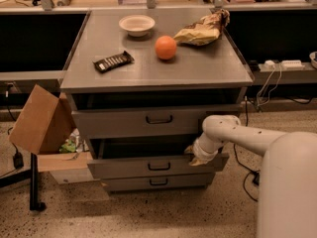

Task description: Open middle drawer

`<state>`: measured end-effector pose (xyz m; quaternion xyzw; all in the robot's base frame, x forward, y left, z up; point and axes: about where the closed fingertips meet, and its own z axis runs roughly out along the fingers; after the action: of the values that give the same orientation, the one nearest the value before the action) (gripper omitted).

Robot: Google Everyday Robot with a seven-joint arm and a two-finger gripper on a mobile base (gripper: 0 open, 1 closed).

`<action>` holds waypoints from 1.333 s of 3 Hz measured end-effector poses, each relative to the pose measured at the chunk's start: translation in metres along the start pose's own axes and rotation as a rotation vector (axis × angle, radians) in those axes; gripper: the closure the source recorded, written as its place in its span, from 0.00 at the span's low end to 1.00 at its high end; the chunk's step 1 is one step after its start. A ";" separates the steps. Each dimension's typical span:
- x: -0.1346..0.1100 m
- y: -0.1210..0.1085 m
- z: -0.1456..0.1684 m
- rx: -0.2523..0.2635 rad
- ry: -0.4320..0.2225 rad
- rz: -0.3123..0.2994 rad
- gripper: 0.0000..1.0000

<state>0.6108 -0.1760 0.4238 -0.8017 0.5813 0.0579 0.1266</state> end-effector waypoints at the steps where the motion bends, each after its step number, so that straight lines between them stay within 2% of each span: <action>1: 0.000 0.000 0.000 0.000 0.000 0.000 0.15; 2: 0.000 0.000 0.000 0.000 0.000 0.000 0.00; 3: 0.000 0.000 0.000 0.000 0.000 0.000 0.00; 4: -0.001 0.004 0.008 -0.031 -0.011 0.017 0.00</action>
Offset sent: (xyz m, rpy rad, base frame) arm 0.0000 0.0000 0.0000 0.0000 0.0000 0.0000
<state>0.6076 -0.1738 0.4154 -0.7983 0.5864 0.0726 0.1167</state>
